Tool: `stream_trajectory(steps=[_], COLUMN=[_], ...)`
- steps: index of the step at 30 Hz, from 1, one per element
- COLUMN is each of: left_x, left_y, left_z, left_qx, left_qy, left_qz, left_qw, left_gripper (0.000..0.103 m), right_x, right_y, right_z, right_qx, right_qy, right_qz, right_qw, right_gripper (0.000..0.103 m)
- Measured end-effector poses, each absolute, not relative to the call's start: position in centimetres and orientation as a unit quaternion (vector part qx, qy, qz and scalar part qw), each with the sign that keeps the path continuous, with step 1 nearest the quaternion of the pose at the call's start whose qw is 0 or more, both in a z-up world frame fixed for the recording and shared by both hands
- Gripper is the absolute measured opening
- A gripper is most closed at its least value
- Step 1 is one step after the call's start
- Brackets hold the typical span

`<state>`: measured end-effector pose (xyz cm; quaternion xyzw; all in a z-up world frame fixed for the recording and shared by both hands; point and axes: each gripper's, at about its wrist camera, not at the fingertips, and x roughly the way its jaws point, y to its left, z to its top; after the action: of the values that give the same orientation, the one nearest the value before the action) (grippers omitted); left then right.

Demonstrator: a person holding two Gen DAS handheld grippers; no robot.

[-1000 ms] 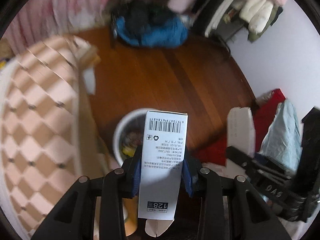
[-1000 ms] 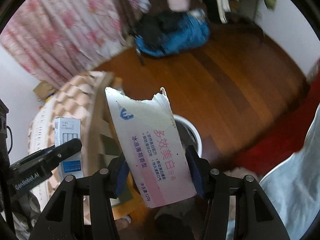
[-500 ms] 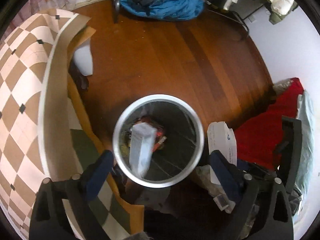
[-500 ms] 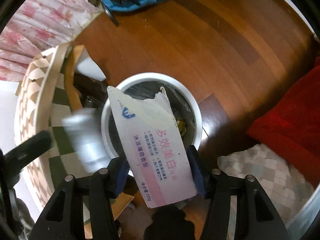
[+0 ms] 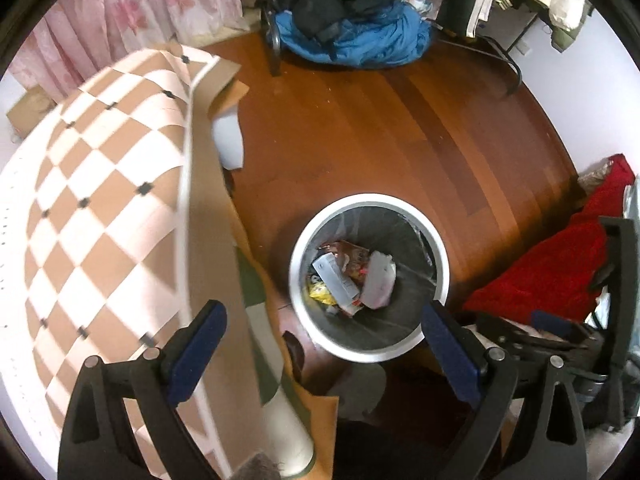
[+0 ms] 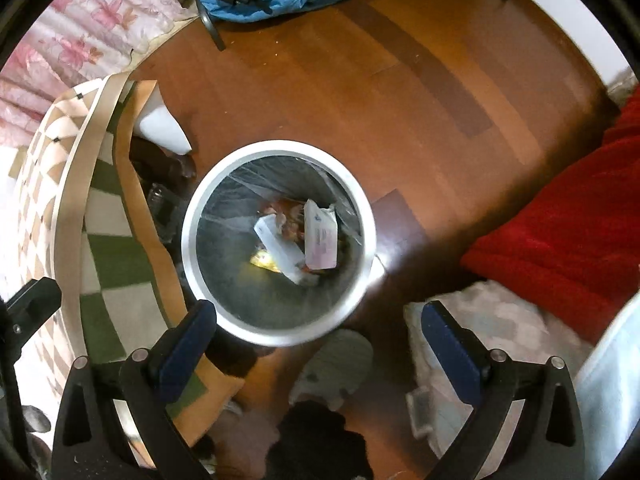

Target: Collect trash

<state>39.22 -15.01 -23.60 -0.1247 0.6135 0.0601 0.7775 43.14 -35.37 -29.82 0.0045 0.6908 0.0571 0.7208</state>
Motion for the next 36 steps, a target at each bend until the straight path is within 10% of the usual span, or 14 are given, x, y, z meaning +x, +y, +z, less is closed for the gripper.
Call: stream_trajectory(steps=[36], left_x=[21.2], left_y=[-17.4], left_z=[1.3], left_qx=[-0.126], left_qy=[0.471], left_qz=[-0.059], left_qw=[0.871], left_gripper=[0.099], right_x=[20.8], right_y=[-38.4], right_z=[3.4], right_qx=[0.071], right_qy=[0.527], right_qz=[0.217], right_qw=[0.819], right_gripper=[0.103])
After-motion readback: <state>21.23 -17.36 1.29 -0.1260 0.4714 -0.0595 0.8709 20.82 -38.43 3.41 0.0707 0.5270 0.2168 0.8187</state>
